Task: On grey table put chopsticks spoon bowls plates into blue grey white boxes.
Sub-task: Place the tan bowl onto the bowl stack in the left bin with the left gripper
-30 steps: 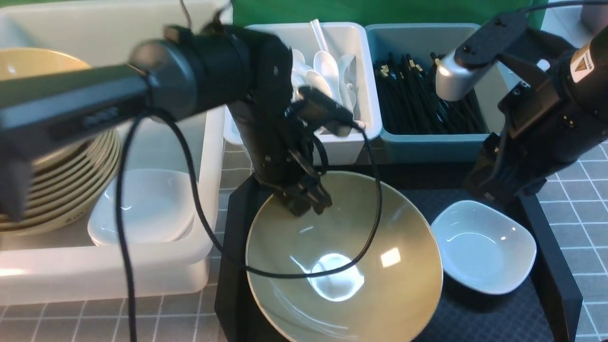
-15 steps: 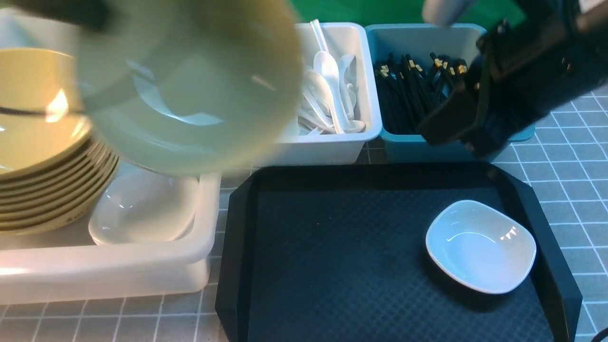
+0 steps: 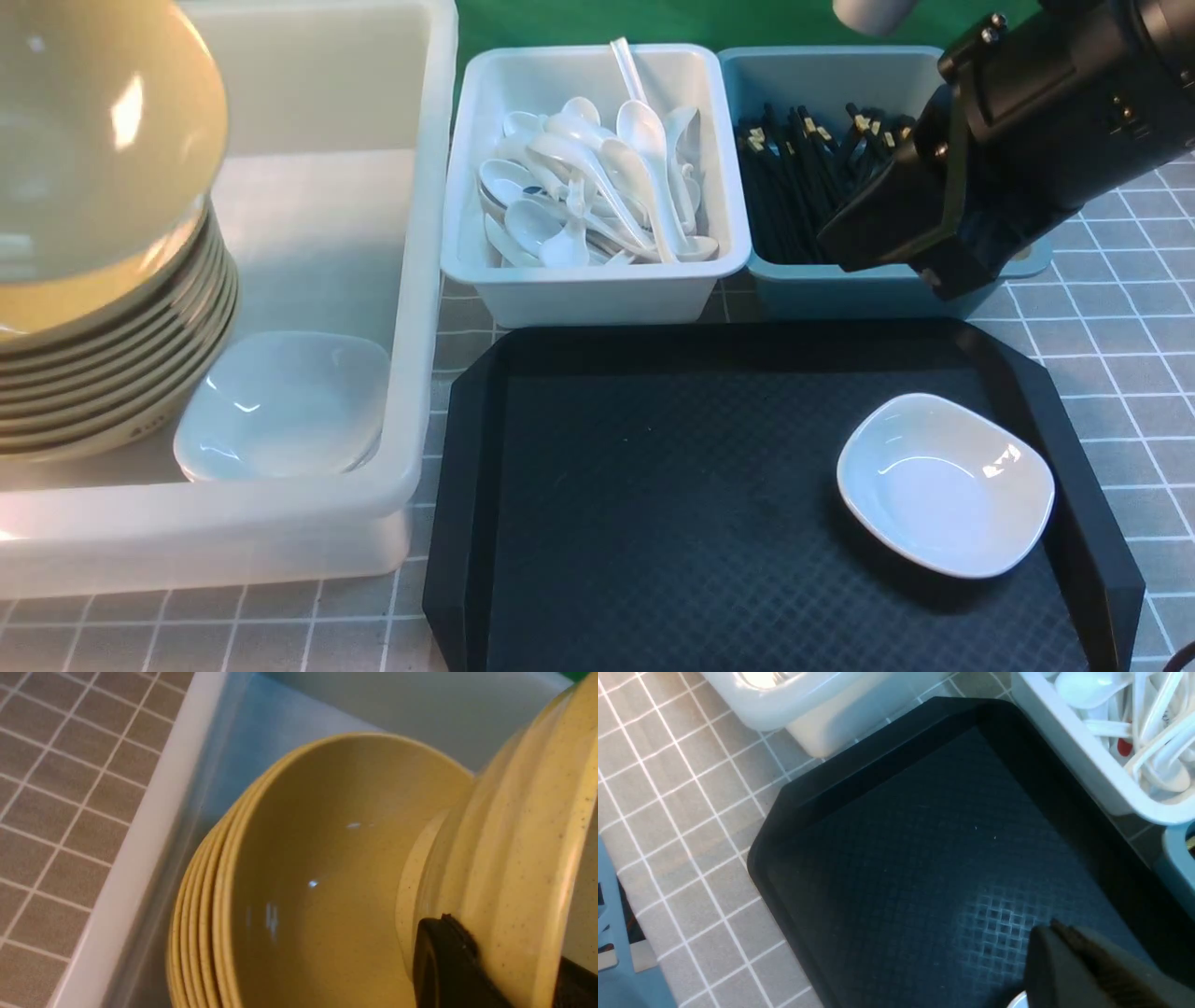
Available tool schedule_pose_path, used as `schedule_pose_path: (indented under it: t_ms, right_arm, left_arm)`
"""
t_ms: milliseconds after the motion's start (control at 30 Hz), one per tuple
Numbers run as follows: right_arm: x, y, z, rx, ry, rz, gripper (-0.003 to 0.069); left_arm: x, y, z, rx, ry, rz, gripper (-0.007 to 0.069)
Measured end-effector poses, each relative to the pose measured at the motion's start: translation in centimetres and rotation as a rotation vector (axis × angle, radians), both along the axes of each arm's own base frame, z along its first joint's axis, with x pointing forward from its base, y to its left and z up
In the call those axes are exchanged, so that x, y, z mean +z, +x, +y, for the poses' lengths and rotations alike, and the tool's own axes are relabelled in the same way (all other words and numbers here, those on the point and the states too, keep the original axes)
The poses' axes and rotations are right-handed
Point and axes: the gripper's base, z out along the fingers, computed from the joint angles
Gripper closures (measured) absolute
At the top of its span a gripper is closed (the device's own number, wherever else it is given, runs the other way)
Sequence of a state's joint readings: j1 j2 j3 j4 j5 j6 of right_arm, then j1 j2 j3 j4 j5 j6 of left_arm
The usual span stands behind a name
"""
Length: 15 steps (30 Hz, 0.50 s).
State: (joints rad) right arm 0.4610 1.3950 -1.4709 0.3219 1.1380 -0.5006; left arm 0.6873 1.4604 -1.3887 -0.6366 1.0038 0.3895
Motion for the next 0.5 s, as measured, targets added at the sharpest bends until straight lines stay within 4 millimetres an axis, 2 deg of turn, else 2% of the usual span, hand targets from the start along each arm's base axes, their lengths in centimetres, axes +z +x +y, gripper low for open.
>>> schedule_pose_path:
  t_ms: [100,267,433,500]
  right_arm:
    - [0.0,0.0,0.0,0.017,-0.010,-0.004,0.0624]
    - [-0.1,-0.2,-0.1,0.043,-0.028,0.001,0.0624]
    - [-0.1,-0.2,-0.1,0.055,-0.034,-0.007,0.0624]
    - [-0.1,-0.2,-0.1,0.060,-0.036,-0.010,0.0624]
  left_arm:
    - [-3.3,1.3,1.5,0.010,-0.011,0.099,0.0611]
    - [-4.0,1.6,2.1,-0.008,0.036,0.116,0.0556]
    - [-4.0,1.6,2.0,-0.041,0.081,0.125,0.0394]
    - [-4.0,1.6,1.9,-0.053,0.089,0.124,0.0289]
